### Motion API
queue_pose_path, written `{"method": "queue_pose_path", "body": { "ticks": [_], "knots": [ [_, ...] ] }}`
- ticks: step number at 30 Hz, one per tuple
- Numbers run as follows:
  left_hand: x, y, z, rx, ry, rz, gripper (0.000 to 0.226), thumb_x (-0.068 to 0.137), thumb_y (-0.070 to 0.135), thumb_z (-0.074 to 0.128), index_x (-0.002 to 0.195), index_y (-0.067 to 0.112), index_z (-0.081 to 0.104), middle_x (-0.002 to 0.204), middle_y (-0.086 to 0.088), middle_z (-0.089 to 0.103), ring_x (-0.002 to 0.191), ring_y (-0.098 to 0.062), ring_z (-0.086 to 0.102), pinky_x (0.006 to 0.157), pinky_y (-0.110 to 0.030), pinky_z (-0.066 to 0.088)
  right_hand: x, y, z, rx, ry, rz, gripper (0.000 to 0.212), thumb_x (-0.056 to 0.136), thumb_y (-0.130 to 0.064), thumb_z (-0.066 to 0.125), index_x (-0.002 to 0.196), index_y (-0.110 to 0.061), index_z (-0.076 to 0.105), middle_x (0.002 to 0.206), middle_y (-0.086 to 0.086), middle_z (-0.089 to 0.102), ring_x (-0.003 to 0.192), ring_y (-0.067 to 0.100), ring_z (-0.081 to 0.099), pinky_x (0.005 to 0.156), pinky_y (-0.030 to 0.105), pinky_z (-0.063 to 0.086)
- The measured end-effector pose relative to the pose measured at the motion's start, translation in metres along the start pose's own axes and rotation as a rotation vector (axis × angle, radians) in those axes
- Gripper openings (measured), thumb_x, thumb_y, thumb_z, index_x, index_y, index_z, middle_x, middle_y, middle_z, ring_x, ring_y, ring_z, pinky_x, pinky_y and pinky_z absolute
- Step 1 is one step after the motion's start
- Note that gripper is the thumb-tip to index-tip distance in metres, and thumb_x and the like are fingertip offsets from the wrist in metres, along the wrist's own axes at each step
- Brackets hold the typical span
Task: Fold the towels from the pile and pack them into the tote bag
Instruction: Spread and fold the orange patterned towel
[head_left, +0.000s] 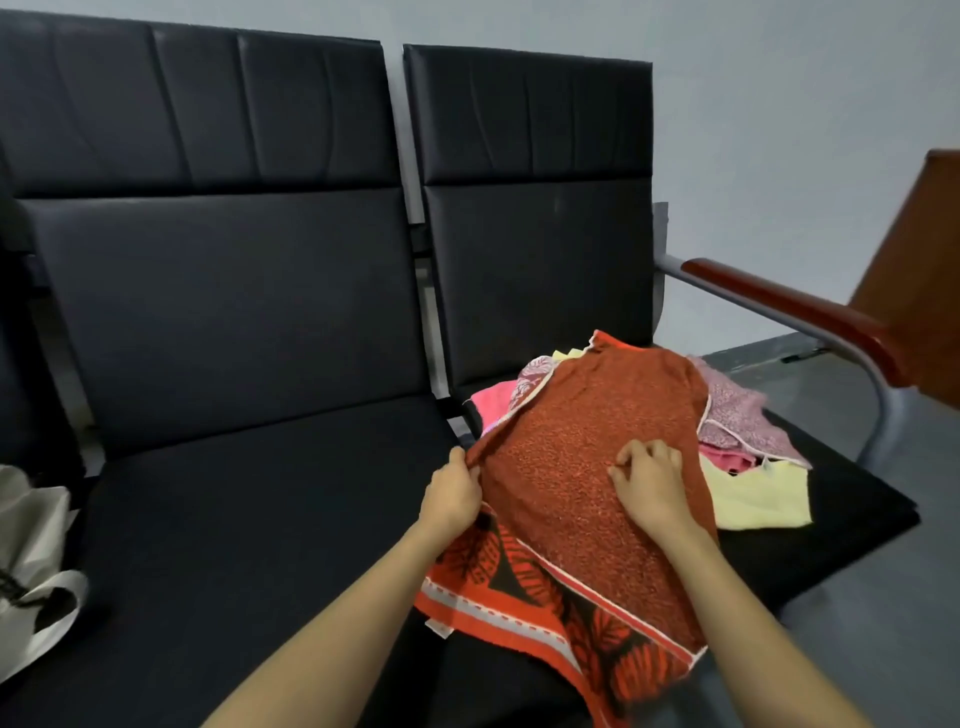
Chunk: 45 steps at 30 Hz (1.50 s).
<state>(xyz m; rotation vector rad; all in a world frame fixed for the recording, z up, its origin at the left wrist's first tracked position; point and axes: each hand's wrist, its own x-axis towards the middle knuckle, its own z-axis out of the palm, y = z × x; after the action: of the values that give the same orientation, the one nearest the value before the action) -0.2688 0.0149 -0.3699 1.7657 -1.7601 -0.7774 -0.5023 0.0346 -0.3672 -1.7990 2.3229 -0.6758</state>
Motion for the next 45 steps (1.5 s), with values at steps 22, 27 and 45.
{"method": "queue_pose_path", "body": {
  "ticks": [22,27,45],
  "knots": [
    [-0.119,-0.072,-0.239,-1.132,0.642,-0.112,0.01,0.102,0.021,0.042,0.095,0.019,0.049,0.093,-0.004,0.058,0.08,-0.016,0.058,0.081,-0.038,0.05,-0.094,-0.308,-0.025,0.632,-0.307,-0.586,0.002,0.095,-0.016,0.05,0.094,-0.015,0.051,0.093,0.002,0.06,0.087,0.018,0.054,0.073,0.027,0.034],
    [-0.149,-0.163,-0.239,-1.163,0.64,-0.418,0.017,0.094,0.014,0.051,0.11,0.009,0.057,0.094,-0.015,0.065,0.079,-0.027,0.063,0.064,-0.035,0.055,-0.136,-0.324,0.031,0.544,-0.549,-0.754,0.047,0.094,-0.013,0.055,0.138,-0.016,0.038,0.142,-0.001,0.031,0.125,0.018,0.046,0.108,0.033,0.036],
    [-0.167,-0.187,-0.188,0.351,-0.02,-0.266,0.07,0.078,0.065,0.06,0.132,0.023,0.049,0.132,0.003,0.054,0.13,-0.019,0.043,0.115,-0.047,0.004,-0.169,-0.269,0.125,0.009,-0.489,-0.888,0.018,0.097,-0.027,0.051,0.11,-0.018,0.058,0.11,-0.001,0.042,0.112,0.019,0.039,0.098,0.033,0.038]
  ]
}}
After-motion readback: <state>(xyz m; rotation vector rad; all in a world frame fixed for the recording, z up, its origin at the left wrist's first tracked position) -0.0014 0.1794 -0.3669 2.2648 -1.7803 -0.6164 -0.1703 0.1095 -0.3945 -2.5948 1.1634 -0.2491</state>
